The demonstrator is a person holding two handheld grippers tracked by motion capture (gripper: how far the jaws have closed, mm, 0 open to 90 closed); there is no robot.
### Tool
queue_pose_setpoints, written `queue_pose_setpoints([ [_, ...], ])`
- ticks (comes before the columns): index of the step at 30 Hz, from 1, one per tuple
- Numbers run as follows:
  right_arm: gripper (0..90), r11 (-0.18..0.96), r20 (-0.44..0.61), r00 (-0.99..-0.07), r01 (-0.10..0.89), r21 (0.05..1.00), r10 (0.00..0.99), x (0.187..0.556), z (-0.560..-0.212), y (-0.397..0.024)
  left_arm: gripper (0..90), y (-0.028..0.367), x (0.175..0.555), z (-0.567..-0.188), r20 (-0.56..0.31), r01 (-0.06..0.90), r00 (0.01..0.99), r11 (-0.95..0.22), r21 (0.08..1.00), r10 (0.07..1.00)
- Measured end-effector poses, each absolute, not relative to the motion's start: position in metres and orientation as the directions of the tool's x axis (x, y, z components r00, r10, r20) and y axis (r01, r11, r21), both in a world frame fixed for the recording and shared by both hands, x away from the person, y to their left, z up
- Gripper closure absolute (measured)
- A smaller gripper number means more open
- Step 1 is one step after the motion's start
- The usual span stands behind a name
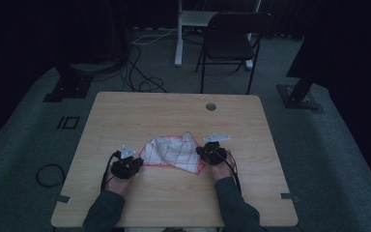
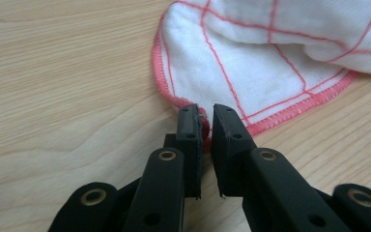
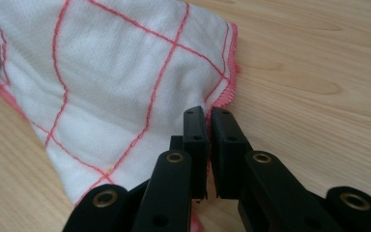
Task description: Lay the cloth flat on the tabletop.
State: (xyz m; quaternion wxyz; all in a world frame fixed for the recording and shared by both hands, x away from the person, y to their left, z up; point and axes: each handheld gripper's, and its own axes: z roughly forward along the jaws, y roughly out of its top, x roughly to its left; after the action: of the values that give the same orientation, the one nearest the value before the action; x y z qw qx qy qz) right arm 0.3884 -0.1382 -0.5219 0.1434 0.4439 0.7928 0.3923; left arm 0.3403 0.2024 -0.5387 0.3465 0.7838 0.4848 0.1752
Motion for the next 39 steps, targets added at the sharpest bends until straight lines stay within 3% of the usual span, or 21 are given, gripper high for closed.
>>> queue_pose_setpoints([
  [10,86.5,0.273,0.117,-0.524,0.605,0.748,0.844,0.394,-0.52,-0.154,82.6,0.221,0.34,-0.538,-0.043,0.653,0.42,-0.269,0.708,0.907],
  [22,85.3,0.287,0.075,-0.507,0.597,0.749,0.859,0.404,-0.513,-0.158,81.2,0.217,0.341,-0.535,-0.008,0.67,0.381,-0.27,0.692,0.924],
  [26,73.6,0.295,0.064,-0.514,0.585,0.756,0.856,0.4,-0.511,-0.157,76.9,0.205,0.335,-0.532,0.01,0.641,0.425,-0.309,0.702,0.905],
  [31,66.1,0.289,0.055,-0.52,0.556,0.779,0.852,0.391,-0.502,-0.161,75.3,0.182,0.329,-0.524,0.031,0.581,0.504,-0.366,0.727,0.863],
  [39,64.8,0.296,0.055,-0.541,0.539,0.789,0.839,0.378,-0.5,-0.165,71.2,0.131,0.331,-0.518,0.047,0.491,0.642,-0.457,0.741,0.766],
])
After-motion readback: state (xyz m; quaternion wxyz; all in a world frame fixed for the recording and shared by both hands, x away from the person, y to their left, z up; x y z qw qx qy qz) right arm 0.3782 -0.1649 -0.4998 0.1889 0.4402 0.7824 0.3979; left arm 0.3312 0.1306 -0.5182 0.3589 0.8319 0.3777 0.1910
